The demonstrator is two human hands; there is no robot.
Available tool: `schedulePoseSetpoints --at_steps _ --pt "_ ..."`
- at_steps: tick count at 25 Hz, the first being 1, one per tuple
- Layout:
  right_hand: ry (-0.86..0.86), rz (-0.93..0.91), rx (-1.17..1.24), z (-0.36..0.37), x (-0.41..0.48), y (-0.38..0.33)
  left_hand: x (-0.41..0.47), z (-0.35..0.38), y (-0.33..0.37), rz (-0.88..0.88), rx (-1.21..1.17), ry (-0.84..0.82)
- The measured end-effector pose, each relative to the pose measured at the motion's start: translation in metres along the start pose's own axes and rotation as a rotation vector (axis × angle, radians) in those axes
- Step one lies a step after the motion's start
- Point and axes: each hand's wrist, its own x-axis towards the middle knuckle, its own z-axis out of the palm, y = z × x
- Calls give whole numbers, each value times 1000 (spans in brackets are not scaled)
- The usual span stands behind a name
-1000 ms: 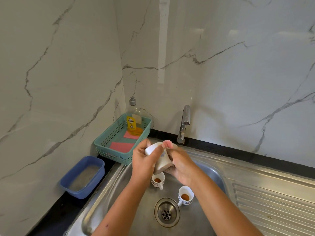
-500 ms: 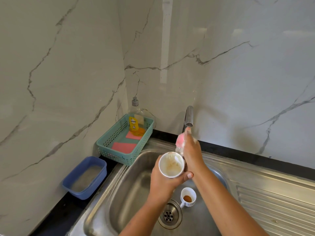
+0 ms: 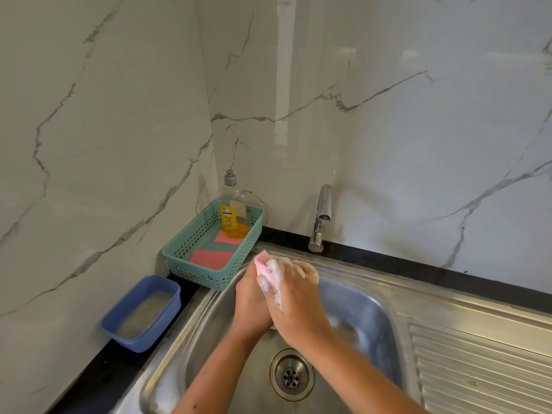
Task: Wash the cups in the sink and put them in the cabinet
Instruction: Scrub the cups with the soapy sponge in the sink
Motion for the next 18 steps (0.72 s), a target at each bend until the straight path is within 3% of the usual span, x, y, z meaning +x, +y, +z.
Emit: schedulePoseSetpoints --at_steps 3,8,10,12,14,17,18 --pt "-130 -169 4 -1 -2 15 7 -12 -7 149 52 -26" --pt "-300 -767 -291 -4 3 71 17 -27 -15 345 198 -313" --pt "-278 -825 -362 -6 6 75 22 -29 -17 378 250 -379" --pt "-198 -643 -341 0 -2 60 23 -29 -14 359 253 -327" --pt "-184 -243 -137 6 -17 27 19 -28 -15 329 275 -232" --pt "-244 683 705 24 -17 -14 15 -22 -29 470 394 -143" --pt "-223 901 903 28 -17 -20 15 -20 -35 536 433 -131"
